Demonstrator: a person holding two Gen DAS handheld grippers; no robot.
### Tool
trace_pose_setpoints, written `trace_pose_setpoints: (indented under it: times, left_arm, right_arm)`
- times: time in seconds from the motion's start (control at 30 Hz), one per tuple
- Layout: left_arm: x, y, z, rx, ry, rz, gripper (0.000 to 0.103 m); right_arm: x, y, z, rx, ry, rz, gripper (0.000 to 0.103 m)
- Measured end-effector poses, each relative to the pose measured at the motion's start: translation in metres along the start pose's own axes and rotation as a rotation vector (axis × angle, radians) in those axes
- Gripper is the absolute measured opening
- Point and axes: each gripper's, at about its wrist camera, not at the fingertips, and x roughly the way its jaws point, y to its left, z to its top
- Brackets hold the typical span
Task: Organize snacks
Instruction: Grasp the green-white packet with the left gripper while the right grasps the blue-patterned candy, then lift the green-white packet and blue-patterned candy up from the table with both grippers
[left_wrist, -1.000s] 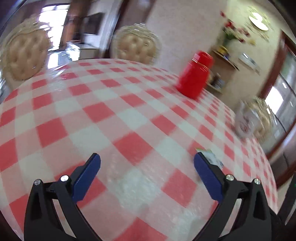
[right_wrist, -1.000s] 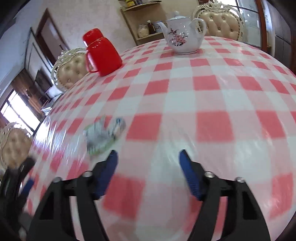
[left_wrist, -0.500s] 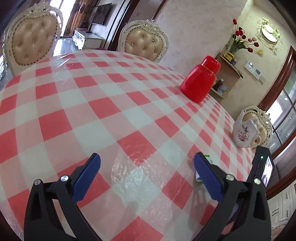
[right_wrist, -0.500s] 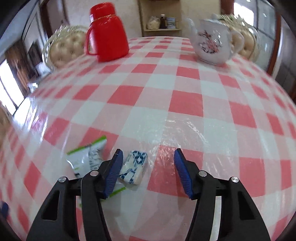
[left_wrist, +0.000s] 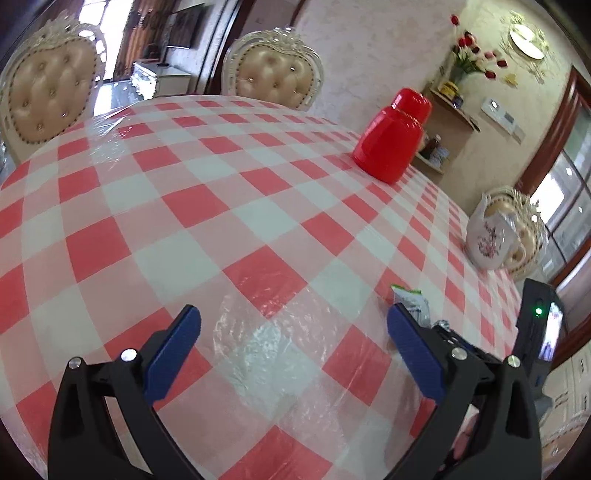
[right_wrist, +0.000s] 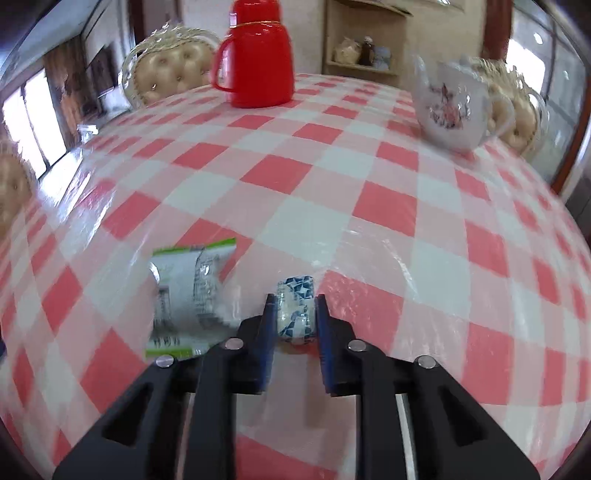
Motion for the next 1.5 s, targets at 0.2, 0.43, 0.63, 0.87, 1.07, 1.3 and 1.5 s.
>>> trace_pose_setpoints:
  times: [0.2, 0.43, 0.63, 0.87, 1.07, 1.3, 1.5]
  left_arm:
    - [0.007, -0.009, -0.005, 0.061, 0.018, -0.002, 0.101]
    - [0.001, -0.050, -0.037, 0.211, 0.027, -0.076, 0.101]
    - [0.022, -0.092, -0.047, 0.307, 0.050, -0.062, 0.101]
    - [0.071, -0.145, -0.029, 0.307, 0.065, -0.026, 0.101]
    - [0.101, -0.160, -0.028, 0.357, 0.125, 0.044, 0.100]
    - [0.084, -0.154, -0.038, 0.466, 0.122, -0.062, 0.038]
    - [0.051, -0.140, -0.048, 0.453, 0.097, -0.094, 0.038]
  right_arm:
    - [-0.067, -0.034, -0.049, 0.066, -0.071, 0.099, 0.019]
    - [-0.108, -0.076, -0.103, 0.212, -0.129, 0.190, 0.020]
    - [-0.126, -0.083, -0.098, 0.239, -0.195, 0.218, 0.020]
    - [-0.123, -0.083, -0.099, 0.261, -0.171, 0.270, 0.020]
    - [-0.126, -0.071, -0.098, 0.227, -0.167, 0.308, 0.020]
    - [-0.117, -0.075, -0.101, 0.251, -0.149, 0.275, 0.020]
    - [-0.106, -0.092, -0.104, 0.296, -0.132, 0.239, 0.020]
